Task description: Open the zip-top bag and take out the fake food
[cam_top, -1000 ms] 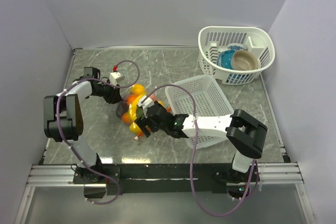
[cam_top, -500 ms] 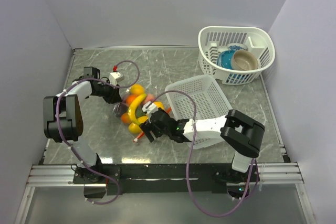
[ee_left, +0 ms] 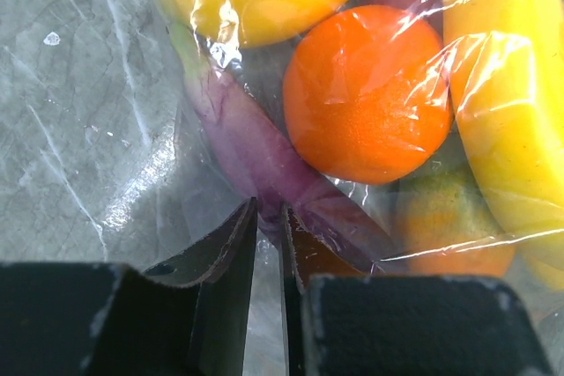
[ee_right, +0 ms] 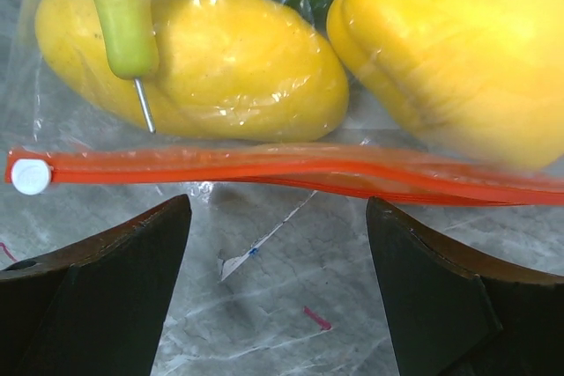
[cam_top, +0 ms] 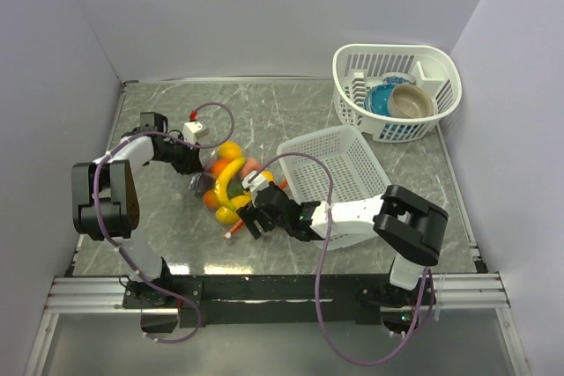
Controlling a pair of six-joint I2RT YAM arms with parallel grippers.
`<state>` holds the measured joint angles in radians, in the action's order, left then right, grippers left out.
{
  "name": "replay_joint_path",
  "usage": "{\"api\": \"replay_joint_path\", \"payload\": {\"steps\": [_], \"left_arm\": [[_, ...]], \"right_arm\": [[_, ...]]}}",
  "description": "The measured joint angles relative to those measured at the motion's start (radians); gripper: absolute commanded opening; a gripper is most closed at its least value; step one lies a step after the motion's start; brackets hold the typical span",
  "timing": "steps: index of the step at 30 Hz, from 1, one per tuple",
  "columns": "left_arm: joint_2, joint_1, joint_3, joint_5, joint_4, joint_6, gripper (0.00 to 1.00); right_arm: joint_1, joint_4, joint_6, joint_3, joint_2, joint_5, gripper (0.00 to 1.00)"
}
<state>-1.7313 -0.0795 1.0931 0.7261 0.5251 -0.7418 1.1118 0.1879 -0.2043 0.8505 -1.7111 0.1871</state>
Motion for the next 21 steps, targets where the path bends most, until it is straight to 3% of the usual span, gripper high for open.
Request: {"api": "replay_joint_path", "payload": {"steps": [14, 21], "left_arm": [[0.021, 0.000, -0.026, -0.013, 0.000, -0.018, 0.22], [0.031, 0.002, -0.030, -0.022, 0.003, -0.023, 0.22]], "right_arm": [[-0.013, 0.016, 0.015, 0.020, -0.010, 0.010, 0.89], [-0.015, 0.039, 0.021, 0.085, -0.088, -0.023, 1.00]]}}
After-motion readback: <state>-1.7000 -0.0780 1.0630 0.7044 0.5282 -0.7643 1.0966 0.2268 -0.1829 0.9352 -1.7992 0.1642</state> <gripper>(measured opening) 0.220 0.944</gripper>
